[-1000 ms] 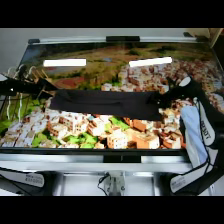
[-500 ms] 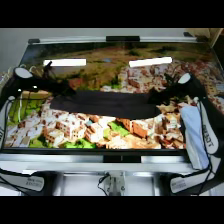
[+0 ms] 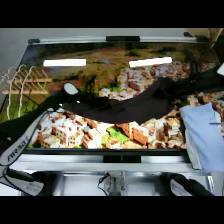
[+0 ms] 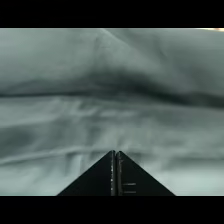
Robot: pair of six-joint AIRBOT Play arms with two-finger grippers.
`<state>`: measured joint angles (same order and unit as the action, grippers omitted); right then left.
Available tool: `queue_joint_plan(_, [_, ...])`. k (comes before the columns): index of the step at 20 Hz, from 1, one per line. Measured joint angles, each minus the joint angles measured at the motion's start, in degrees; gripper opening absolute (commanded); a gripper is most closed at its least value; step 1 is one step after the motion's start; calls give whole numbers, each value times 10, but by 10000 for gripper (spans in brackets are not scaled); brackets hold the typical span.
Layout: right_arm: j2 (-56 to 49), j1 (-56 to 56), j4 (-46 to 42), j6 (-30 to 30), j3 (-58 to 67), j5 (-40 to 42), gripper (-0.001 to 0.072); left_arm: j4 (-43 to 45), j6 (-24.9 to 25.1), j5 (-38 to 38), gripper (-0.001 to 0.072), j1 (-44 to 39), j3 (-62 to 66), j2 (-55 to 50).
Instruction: Fold the shirts.
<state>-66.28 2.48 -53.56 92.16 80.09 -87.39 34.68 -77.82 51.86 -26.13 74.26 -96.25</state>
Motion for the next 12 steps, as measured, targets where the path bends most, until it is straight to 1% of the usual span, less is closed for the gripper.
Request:
queue_joint_plan(2, [33, -1, 3, 15, 0, -2, 81, -47, -9, -18, 37, -44, -1, -22])
queue_joint_plan(4, [48, -2, 2, 23, 0, -2, 81, -85, -4, -24, 35, -81, -2, -37])
queue_joint_plan(6, [52, -3, 3, 28, 0, 5, 81, -108, 5, -37, 35, -89, -2, -39])
queue_joint_plan(9, [37, -29, 5, 32, 0, 39, 81, -103, 18, -40, 35, -45, -3, -11])
queue_joint_plan(12, [-6, -97, 7, 34, 0, 115, 80, -38, 23, -18, 35, 58, -3, 57])
